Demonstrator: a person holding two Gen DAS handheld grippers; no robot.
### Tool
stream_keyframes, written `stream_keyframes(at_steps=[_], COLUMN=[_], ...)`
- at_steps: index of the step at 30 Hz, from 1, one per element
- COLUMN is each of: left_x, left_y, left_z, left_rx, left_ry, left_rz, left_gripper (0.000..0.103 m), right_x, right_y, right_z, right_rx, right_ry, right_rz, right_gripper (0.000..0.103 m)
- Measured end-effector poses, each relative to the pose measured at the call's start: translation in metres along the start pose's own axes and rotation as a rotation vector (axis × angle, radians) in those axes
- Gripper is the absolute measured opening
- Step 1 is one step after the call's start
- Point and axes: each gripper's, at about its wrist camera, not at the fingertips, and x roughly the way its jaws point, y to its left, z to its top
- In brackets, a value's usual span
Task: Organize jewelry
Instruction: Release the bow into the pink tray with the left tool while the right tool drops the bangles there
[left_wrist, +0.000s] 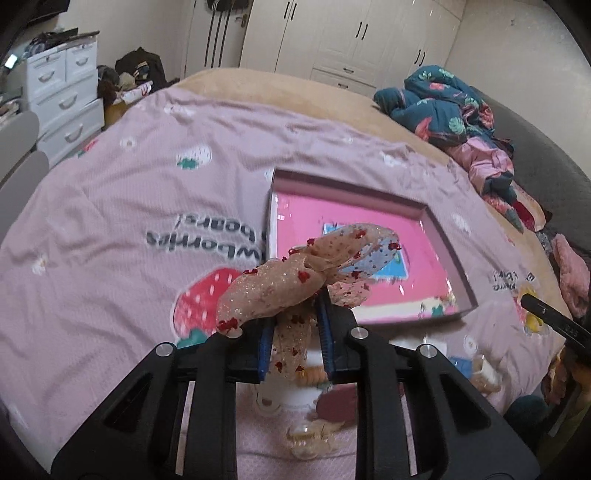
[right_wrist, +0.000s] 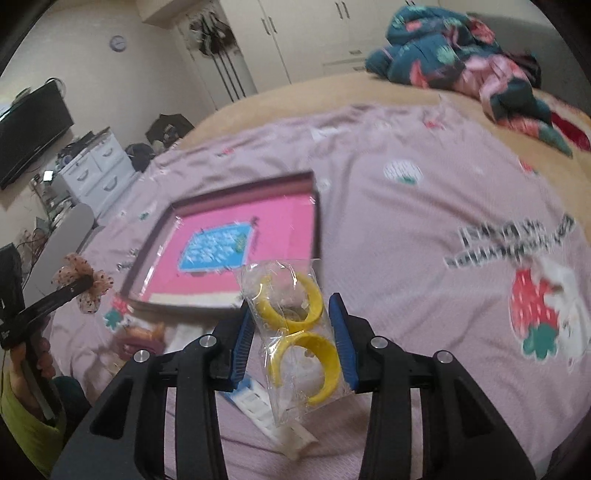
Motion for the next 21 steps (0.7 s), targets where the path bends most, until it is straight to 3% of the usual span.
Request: stream_keyframes(at_steps=[9,21], left_x=[0.02,0.084], left_y=[-0.023,-0.042], left_z=[0.028,0.028], left_rx=[0.029,0.052], left_ry=[-0.017,0.072], left_rz=[-0.013,-0.021], left_gripper=[0.013,0.014], right_x=[0.025,0.08], right_y=[0.032,0.036], right_z=[0.041,0.065], right_rx=[-0.026,0.007], right_ry=[-0.025,0.023], right_rz=[0.051,0.029], right_gripper=[0.039,0.039])
